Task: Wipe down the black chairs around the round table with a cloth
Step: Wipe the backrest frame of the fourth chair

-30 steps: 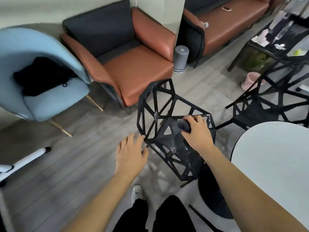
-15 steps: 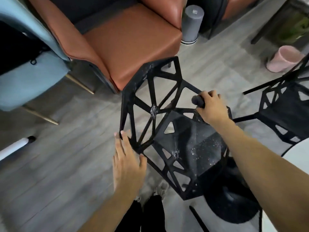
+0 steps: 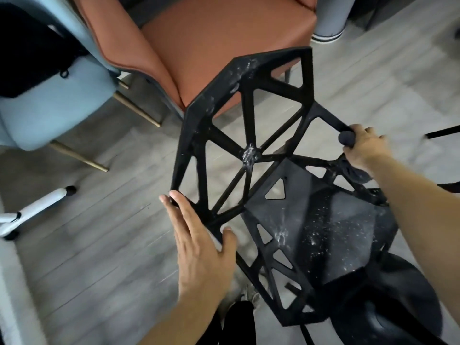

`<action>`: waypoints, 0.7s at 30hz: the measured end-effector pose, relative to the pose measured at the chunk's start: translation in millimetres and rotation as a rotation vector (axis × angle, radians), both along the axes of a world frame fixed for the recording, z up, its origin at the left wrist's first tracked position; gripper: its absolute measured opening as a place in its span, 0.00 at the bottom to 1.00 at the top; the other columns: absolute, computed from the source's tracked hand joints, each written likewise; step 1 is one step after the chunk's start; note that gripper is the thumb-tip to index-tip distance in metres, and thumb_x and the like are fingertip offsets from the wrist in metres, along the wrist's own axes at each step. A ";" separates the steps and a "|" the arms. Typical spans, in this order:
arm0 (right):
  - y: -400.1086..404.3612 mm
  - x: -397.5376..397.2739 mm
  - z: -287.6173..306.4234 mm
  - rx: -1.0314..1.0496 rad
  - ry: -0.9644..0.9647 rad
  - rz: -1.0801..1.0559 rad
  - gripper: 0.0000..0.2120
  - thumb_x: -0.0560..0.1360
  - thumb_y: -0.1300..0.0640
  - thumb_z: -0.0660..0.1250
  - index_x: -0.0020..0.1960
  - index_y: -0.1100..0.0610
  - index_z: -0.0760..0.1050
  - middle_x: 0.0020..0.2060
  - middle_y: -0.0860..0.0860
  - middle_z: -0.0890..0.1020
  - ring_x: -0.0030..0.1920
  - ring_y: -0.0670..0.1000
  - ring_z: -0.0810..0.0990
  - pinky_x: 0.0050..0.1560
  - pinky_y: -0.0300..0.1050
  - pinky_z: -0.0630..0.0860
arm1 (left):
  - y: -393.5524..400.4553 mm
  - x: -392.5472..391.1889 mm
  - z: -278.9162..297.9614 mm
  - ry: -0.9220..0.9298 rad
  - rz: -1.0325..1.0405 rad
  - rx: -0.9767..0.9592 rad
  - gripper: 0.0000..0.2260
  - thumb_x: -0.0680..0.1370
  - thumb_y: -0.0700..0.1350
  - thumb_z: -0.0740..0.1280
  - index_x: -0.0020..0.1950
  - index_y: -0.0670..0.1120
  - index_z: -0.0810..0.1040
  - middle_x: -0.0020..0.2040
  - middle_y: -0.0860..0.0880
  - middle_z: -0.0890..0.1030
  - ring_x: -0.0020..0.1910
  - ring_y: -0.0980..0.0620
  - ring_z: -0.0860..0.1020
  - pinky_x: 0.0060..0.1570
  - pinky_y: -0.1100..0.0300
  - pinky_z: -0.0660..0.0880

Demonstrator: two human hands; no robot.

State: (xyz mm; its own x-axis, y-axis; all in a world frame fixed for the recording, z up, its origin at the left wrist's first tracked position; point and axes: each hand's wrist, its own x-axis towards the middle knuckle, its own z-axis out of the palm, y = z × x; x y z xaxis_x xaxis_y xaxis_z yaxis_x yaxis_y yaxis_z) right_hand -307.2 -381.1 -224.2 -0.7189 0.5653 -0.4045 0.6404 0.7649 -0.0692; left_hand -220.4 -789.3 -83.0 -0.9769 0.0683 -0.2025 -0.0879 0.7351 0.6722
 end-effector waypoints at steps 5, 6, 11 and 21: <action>16.3 -4.4 1.0 0.005 0.038 -0.111 0.20 0.80 0.52 0.63 0.69 0.53 0.62 0.61 0.61 0.70 0.61 0.69 0.69 0.55 0.61 0.72 | 33.5 -56.1 0.0 0.060 -0.025 -0.031 0.47 0.79 0.45 0.67 0.80 0.50 0.30 0.80 0.44 0.32 0.78 0.52 0.34 0.78 0.53 0.47; 21.9 -4.0 1.0 0.002 0.042 -0.142 0.20 0.80 0.52 0.62 0.70 0.53 0.62 0.61 0.61 0.70 0.62 0.69 0.68 0.54 0.61 0.72 | 39.2 -69.5 -1.9 0.053 -0.034 -0.032 0.47 0.79 0.45 0.67 0.80 0.50 0.30 0.80 0.44 0.31 0.80 0.48 0.37 0.78 0.52 0.49; 51.1 5.0 -5.4 -0.003 0.065 -0.271 0.20 0.80 0.54 0.61 0.70 0.55 0.62 0.63 0.62 0.69 0.64 0.69 0.67 0.60 0.62 0.70 | 71.6 -137.8 -11.6 0.040 -0.125 -0.030 0.47 0.78 0.46 0.68 0.80 0.53 0.31 0.80 0.46 0.31 0.79 0.34 0.53 0.73 0.40 0.65; 54.5 80.1 6.3 -0.088 0.080 -0.637 0.19 0.83 0.50 0.60 0.67 0.60 0.61 0.65 0.64 0.66 0.66 0.72 0.67 0.56 0.66 0.70 | 159.0 -231.1 -4.8 -0.024 -0.388 -0.069 0.48 0.79 0.49 0.66 0.76 0.58 0.26 0.80 0.42 0.31 0.76 0.33 0.63 0.69 0.42 0.70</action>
State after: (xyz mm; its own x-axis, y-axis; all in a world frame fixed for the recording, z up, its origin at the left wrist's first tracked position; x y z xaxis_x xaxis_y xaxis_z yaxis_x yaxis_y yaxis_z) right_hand -227.0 -326.6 -217.8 -0.2835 0.8581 -0.4282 0.9572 0.2261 -0.1808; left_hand -451.5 -630.3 -87.8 -0.8762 0.4171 -0.2417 0.1906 0.7602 0.6211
